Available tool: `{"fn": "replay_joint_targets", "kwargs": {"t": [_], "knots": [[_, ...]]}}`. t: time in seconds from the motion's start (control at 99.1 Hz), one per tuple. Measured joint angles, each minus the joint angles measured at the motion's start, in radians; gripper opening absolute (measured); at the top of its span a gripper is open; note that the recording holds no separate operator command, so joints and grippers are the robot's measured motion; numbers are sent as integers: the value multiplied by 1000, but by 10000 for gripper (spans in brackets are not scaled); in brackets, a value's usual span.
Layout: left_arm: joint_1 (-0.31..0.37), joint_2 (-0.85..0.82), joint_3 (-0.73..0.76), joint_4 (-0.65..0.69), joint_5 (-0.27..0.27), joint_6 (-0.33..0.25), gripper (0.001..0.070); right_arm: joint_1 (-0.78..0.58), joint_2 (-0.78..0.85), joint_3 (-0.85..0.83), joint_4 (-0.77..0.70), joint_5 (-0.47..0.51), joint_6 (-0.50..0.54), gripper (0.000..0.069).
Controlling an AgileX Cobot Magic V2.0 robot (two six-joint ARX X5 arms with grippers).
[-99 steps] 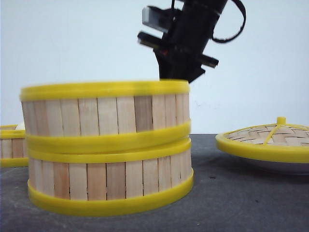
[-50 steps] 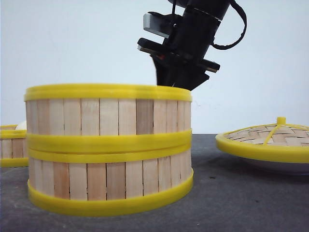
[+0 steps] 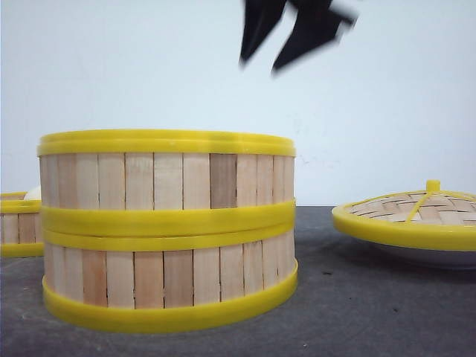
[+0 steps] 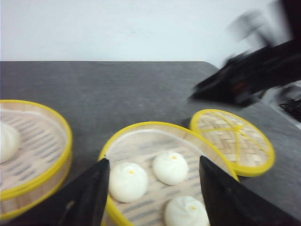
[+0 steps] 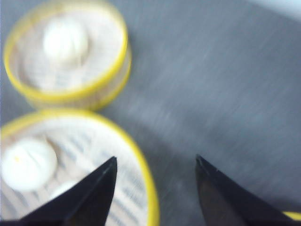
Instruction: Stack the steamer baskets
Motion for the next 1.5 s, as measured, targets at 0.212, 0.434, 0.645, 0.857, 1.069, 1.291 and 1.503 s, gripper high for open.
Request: {"fn": "replay_joint_targets", "kwargs": {"t": [0.212,0.434,0.645,0.857,1.069,1.291,1.503], "knots": [[0,25,0,8,-200,-11,345,1,-239,0,-46,83,-34,323],[33,143,0,82,-297,-23,345,1,-462,-31,-62,87,-51,323],[153,309,0,213,-307,-23,345,1,-642,-207,-66,90,-50,323],[322,524,24,262,-306,-75,345,1,-759,-347,-112,91,-30,323],[415,765,117,268,-255,-156,345,1,-789,-350,-151,95,-16,323],[424,977,229,249,-218,-179,345,1,-786,-350,-152,96,-16,323],[424,1115,270,239,-216,-191,343,1,-786,-350,-152,103,-16,323]]}}
